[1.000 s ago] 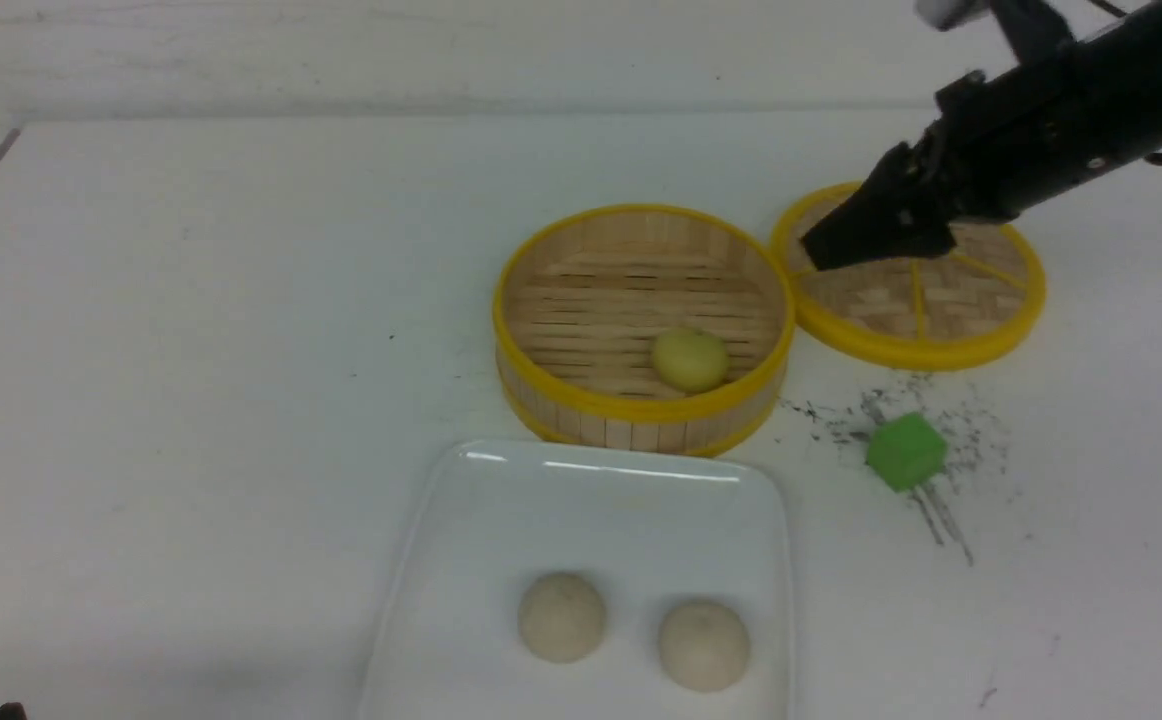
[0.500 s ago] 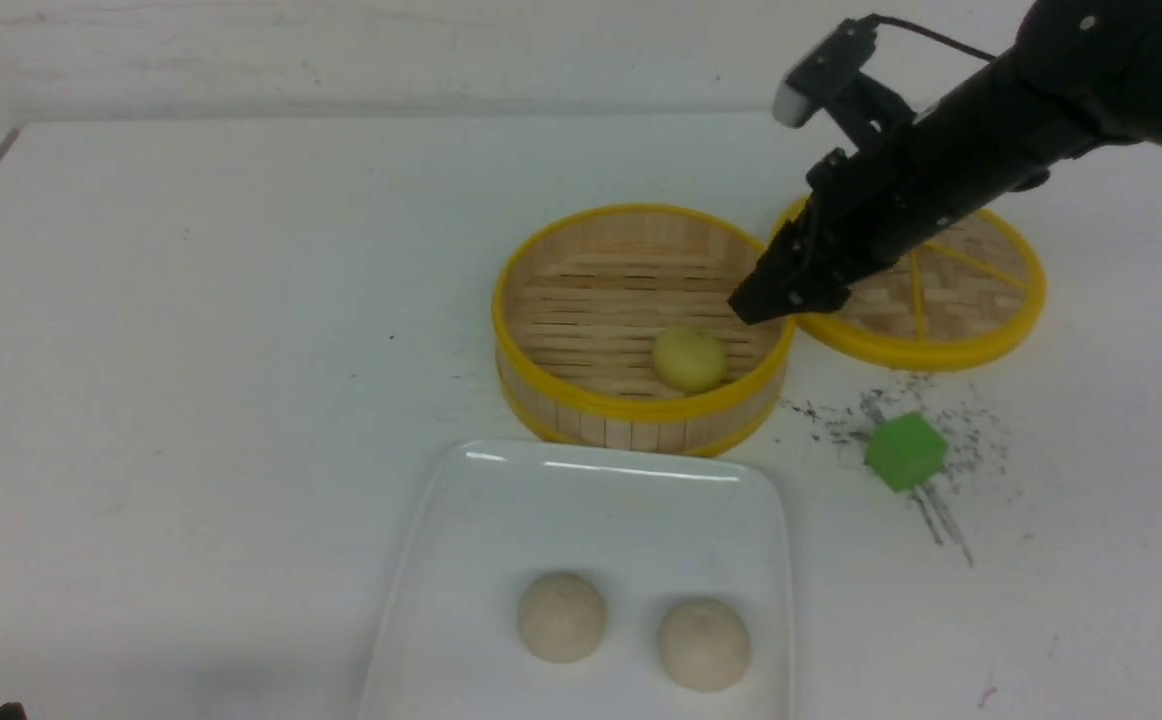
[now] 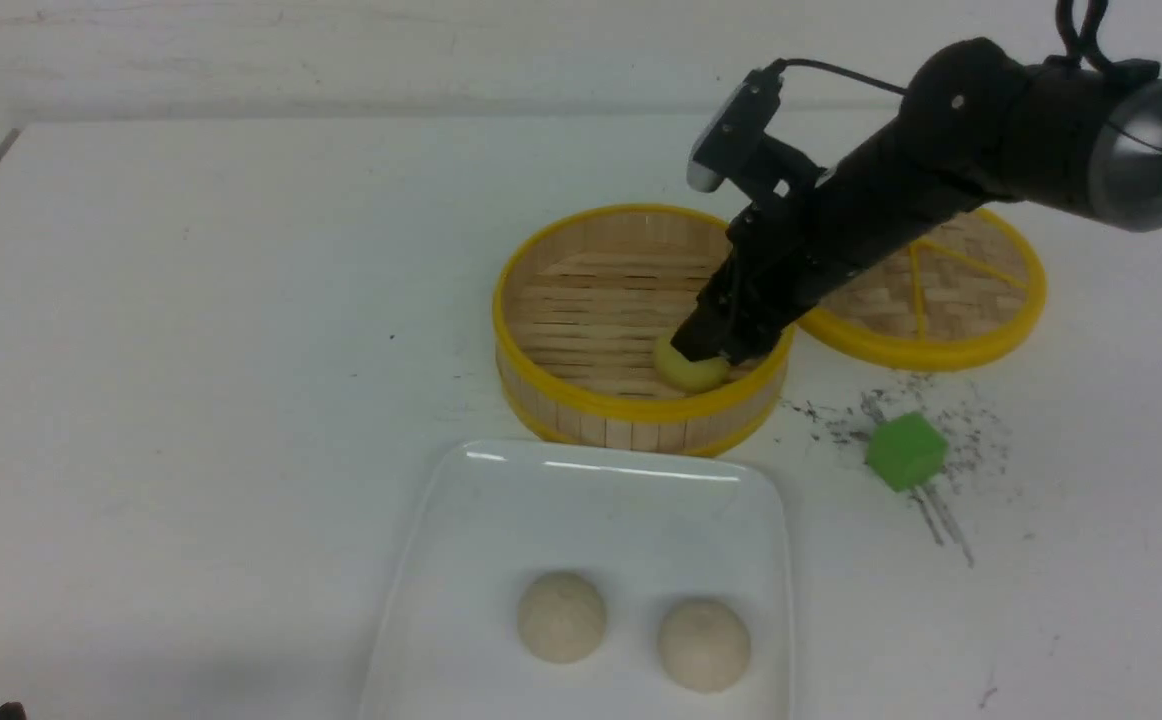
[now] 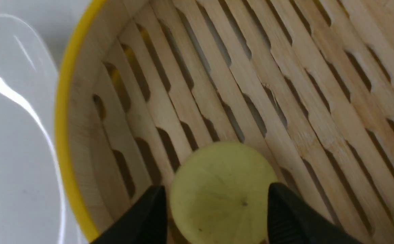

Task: Put the steamed buns into the plate on the white tablecloth.
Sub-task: 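Reach toward a bun in the bamboo steamer with the right gripper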

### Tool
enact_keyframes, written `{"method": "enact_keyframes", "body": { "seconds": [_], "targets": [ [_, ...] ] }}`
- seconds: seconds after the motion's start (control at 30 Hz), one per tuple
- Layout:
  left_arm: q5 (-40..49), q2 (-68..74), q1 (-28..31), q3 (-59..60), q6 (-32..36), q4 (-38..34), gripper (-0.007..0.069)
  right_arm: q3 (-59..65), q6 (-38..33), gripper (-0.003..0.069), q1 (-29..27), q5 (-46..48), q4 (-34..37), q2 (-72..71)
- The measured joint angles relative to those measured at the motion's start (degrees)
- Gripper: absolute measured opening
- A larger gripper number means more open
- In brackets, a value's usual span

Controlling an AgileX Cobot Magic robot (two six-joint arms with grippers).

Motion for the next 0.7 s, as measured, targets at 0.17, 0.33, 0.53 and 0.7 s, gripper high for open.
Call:
{"method": "enact_keyframes", "body": {
  "seconds": [0.17,0.33,0.53,0.7],
  "targets": [
    [0.0,0.0,0.0,0.0,0.0,0.0,0.0241,0.0,-0.13,0.0404,0.24,-2.23,-0.94,1.08],
    [0.0,0.0,0.0,0.0,0.0,0.0,0.0241,0.0,-1.01,0.0404,0.24,-3.46,-1.0,1.52],
    [0.0,0.0,0.0,0.0,0.0,0.0,0.0241,0.0,-1.02,0.0363,0.24,-3.63,-0.89,1.71],
    [0.0,0.0,0.0,0.0,0.0,0.0,0.0241,0.0,-1.02,0.0325,0.24,-3.63,-0.47,1.71]
  ]
}}
